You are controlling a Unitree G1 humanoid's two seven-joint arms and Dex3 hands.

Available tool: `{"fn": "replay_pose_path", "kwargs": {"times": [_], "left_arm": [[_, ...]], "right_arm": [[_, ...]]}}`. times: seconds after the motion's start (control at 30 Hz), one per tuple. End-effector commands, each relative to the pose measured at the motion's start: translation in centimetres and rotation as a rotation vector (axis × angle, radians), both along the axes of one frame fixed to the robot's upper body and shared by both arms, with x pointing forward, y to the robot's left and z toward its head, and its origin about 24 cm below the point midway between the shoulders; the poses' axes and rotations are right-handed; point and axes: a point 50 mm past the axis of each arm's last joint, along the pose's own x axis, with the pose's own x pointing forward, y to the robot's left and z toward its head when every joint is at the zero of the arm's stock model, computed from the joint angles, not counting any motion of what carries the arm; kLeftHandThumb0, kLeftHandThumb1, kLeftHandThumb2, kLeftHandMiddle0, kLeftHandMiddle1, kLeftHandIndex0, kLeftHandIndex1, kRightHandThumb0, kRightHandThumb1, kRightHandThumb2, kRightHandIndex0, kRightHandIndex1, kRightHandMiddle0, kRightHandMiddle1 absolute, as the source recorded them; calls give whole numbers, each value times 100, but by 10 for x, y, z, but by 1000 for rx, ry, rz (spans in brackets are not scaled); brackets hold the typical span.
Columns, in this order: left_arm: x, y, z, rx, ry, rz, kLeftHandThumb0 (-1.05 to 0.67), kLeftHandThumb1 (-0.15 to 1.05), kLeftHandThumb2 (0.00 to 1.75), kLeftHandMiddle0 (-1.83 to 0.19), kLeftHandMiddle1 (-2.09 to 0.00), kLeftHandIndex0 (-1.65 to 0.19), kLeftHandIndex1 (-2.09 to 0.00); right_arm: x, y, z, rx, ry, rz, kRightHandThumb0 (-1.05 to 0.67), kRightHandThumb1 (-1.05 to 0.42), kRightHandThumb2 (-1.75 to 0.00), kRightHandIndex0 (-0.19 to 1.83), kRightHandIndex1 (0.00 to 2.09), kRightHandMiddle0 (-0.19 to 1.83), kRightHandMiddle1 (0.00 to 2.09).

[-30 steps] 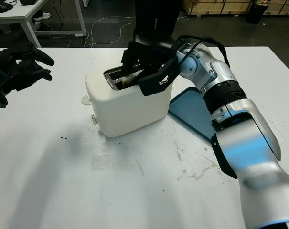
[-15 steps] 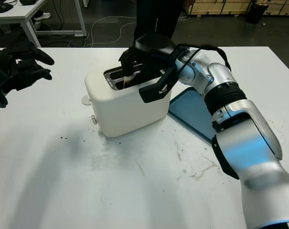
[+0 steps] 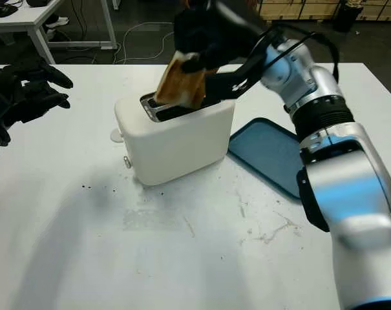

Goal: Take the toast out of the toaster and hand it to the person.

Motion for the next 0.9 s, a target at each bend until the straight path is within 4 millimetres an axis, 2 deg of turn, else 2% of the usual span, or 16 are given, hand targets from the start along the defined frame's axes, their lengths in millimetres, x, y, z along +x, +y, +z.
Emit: {"fn": "replay_pose_path", "kwargs": {"times": [0.0,0.13,0.27,0.47,0.53,0.6,0.63,0.7,0.87], "left_arm": [[0,0,-2,8,0,8,-105,87,0,-62,-134,-58,-121],[0,0,-2,4,5,8,-105,86,0,-63,-134,-59,-120],[0,0,-2,3,5,3,-105,86,0,-64,-134,-59,-120],[1,0,-3,-1,8,3,-105,86,0,-64,-132,-60,-119],[1,0,-3,2,4,2,-105,86,0,-64,-132,-60,-119],[1,0,-3,-4,5,0,-105,86,0,-65,-132,-61,-119],[1,0,-4,-8,6,-2,-105,86,0,-65,-132,-60,-118],[1,0,-4,-10,6,-4,-105,86,0,-65,-132,-60,-118],[1,1,-5,-7,7,-1,-105,86,0,-65,-131,-60,-118]], "right_arm": [[0,-10,15,60,3,-13,-43,-89,-1,109,175,86,173],[2,-28,18,167,66,-30,-40,-91,-1,108,160,96,147],[6,-46,12,292,145,-60,-44,-92,-1,109,155,95,150],[10,-74,-15,508,272,-136,-41,-91,-1,104,165,93,156],[11,-82,-24,563,311,-173,-42,-92,-1,103,159,95,146],[11,-89,-32,644,356,-163,-38,-92,-1,98,169,87,155],[10,-93,-36,688,370,-173,-37,-92,-1,97,169,85,154],[9,-100,-42,758,381,-189,-42,-91,-1,102,165,94,133],[3,-116,-63,939,398,-238,-46,-91,-1,106,161,96,134]]}}
